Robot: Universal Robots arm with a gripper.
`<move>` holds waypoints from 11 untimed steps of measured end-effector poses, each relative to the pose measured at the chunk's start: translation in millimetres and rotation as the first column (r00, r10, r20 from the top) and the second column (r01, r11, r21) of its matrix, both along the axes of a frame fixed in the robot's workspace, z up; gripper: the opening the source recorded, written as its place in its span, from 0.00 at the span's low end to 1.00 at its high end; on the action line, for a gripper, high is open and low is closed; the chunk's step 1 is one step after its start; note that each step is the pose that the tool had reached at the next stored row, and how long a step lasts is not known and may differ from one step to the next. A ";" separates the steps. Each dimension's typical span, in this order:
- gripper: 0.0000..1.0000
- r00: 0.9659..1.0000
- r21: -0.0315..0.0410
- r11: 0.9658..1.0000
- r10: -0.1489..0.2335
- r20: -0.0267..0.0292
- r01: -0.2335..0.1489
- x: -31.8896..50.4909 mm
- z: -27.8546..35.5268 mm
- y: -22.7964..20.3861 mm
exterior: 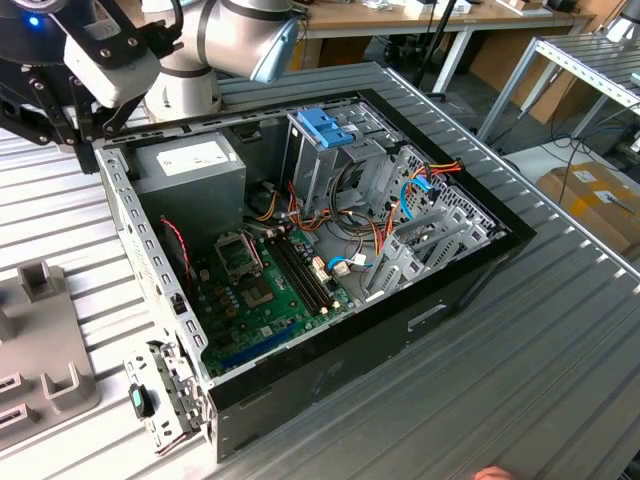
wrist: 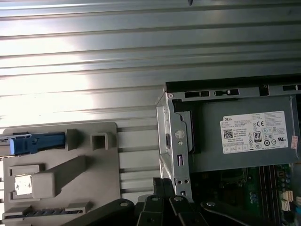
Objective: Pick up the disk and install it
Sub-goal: 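Reach for the disk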
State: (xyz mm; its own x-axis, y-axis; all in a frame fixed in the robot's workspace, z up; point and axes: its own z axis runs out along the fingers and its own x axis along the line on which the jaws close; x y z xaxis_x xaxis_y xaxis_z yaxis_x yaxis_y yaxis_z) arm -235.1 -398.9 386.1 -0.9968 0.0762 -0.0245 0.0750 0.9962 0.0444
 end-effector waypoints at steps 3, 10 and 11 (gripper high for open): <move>0.11 1.000 0.000 1.000 0.000 0.000 0.000 -4.8 -0.4 0.0; 0.11 1.000 0.000 1.000 0.000 0.000 0.000 -14.5 -1.1 0.0; 0.11 1.000 0.000 1.000 0.000 0.000 0.000 -16.0 -1.2 0.0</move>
